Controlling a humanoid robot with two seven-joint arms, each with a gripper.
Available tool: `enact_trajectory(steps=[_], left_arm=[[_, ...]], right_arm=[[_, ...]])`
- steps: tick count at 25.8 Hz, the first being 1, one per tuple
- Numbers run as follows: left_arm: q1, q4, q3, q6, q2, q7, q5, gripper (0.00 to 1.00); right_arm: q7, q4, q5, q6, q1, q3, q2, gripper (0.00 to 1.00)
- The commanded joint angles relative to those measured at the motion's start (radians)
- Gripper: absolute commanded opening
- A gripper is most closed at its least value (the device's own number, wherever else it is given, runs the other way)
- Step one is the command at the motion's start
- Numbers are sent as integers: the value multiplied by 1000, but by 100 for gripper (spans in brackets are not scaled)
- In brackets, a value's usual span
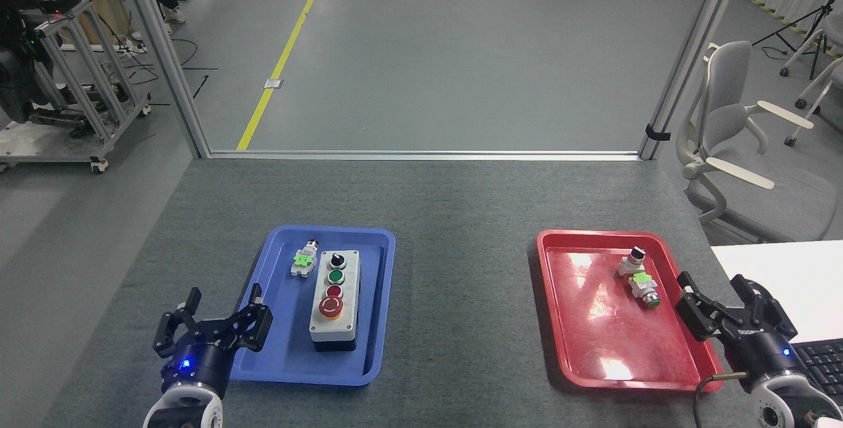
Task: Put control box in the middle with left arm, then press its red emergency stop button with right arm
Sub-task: 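Move the left gripper forward onto the gray control box in the blue tray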
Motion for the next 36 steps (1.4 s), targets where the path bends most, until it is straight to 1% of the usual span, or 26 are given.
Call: enact_trajectory(steps=[1, 5, 9, 16, 19, 21, 22, 25, 28, 34, 36], left_arm=[[0, -5, -20, 7, -14, 21, 0, 99], [6, -13, -20, 12, -21, 25, 0, 99], [6, -22, -20, -2, -21, 65, 2, 100], [2, -31, -77, -4, -32, 60, -11, 100], [5, -29, -120, 15, -34, 60, -74, 99], [18, -33, -152, 104, -41, 62, -187, 99], [23, -29, -173, 137, -41, 63, -222, 99], [14, 10, -207, 118, -47, 70, -225, 99], [12, 56, -207, 110, -83, 74, -222, 99], [0, 107, -209, 101, -98, 100, -221, 99], [-6, 125, -209, 81, -112, 102, -215, 99]], right_arm=[[-2, 0, 0, 0, -1, 0, 0, 100], [-2, 0, 0, 0, -1, -1, -2, 100], [-2, 0, 0, 0, -1, -1, -3, 100], [-2, 0, 0, 0, -6, -3, 0, 100], [-2, 0, 0, 0, -6, -1, 1, 100], [-2, 0, 0, 0, -6, -3, 1, 100], [-2, 0, 0, 0, -6, -3, 1, 100], [-2, 0, 0, 0, -4, -3, 0, 100], [-2, 2, 0, 0, -3, -3, 0, 100], [-2, 2, -1, 0, 2, -1, -2, 100], [-2, 2, -3, 0, 4, 3, -2, 100]])
